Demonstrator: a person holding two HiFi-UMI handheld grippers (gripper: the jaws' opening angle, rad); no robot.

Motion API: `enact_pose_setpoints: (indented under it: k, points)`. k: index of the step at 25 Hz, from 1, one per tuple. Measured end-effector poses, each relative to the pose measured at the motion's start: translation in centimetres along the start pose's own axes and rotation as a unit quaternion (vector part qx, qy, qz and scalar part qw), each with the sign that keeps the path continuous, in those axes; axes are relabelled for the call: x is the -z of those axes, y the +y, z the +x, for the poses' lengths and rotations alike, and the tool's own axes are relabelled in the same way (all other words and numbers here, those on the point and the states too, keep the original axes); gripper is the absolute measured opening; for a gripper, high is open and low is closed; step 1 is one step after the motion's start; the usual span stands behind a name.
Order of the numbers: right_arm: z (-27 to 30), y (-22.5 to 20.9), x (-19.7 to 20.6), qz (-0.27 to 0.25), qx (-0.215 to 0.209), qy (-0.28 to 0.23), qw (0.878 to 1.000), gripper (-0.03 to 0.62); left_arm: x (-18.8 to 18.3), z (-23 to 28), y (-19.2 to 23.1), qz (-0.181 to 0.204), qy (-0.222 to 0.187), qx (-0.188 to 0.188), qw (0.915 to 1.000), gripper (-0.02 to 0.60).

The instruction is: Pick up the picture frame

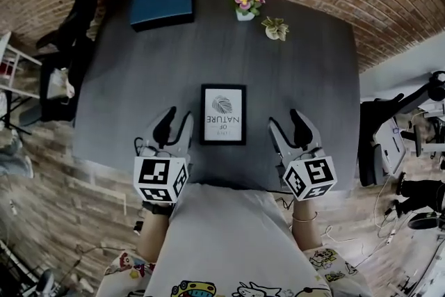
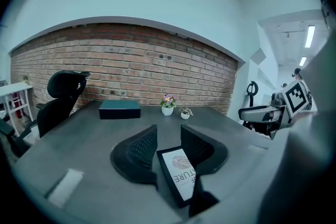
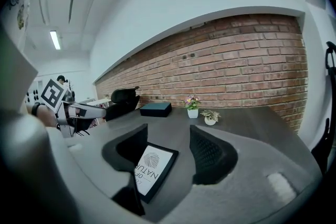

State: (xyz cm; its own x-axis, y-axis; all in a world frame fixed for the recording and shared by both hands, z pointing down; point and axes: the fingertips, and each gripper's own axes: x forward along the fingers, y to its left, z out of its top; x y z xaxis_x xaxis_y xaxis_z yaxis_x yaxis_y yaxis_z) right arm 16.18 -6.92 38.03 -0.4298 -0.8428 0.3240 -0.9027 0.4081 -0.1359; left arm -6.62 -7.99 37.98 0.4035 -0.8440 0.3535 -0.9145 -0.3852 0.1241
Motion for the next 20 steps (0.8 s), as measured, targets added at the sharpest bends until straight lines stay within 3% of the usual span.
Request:
enact_pose_setpoints:
  k: [20]
  points:
    - [4.9, 0.7, 0.4, 0.014, 0.005, 0.041, 0.999, 0.25, 1.7, 5.0, 1.2, -0.013, 0.055, 0.053, 0.997, 0.143]
